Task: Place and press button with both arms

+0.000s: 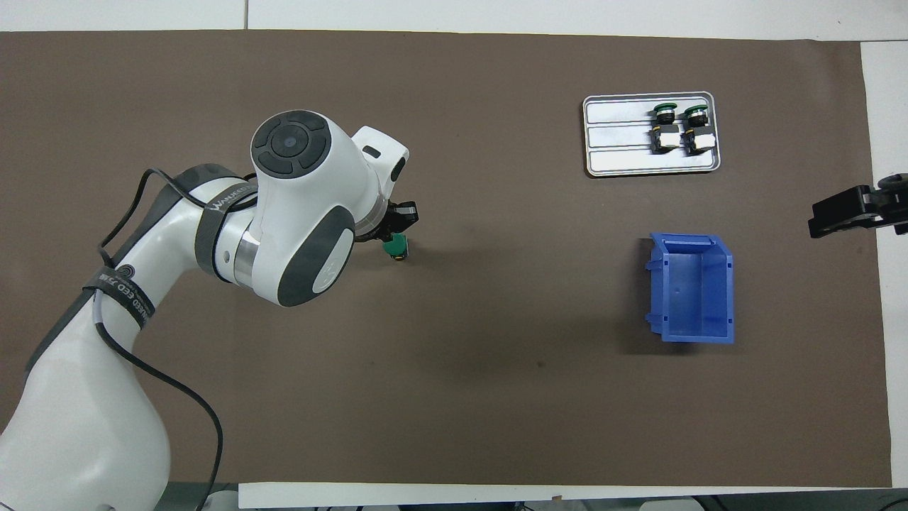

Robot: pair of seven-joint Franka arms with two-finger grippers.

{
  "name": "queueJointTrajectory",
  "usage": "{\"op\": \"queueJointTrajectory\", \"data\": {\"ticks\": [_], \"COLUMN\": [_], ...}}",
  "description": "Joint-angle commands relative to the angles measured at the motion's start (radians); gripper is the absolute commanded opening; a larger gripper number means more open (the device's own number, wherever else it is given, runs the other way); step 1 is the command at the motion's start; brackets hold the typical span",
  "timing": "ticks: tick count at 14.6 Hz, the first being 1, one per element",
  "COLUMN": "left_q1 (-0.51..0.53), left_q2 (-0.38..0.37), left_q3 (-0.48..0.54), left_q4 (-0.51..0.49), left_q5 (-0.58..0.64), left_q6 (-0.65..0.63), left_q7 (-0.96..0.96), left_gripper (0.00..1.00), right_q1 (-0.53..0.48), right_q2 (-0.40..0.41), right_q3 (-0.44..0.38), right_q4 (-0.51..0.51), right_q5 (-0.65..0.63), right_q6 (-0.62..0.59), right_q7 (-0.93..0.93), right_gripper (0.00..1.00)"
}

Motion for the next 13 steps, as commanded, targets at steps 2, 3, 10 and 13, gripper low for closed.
{"op": "queueJointTrajectory", "data": {"ticks": [2, 3, 10, 13], "left_q1": [-0.028, -0.028, -0.028, -0.028], "left_q2": [0.004, 0.004, -0.005, 0.004], "left_q3": [0.01, 0.01, 0.01, 0.01], "left_q4": [-0.041, -0.052, -0.09, -0.101], "left_q5": [0.024, 0.024, 0.023, 0.021], "left_q6": [0.062, 0.069, 0.1, 0.12], "left_q7": [-0.028, -0.028, -0.032, -0.03], "left_gripper": [0.03, 0.03, 0.03, 0.03], "right_q1": [-0.009, -0.009, -0.009, -0.009], "right_q2": [-0.009, -0.009, -0.009, -0.009], "right_q3": [0.004, 0.005, 0.004, 0.005], "right_q4": [-0.003, -0.003, -0.003, -0.003], "right_q5": [0.008, 0.008, 0.008, 0.008], "right_q6": [-0.011, -0.011, -0.011, -0.011], "right_q7": [-0.02, -0.02, -0.02, -0.02], "right_gripper": [0.99, 0.99, 0.99, 0.99]}}
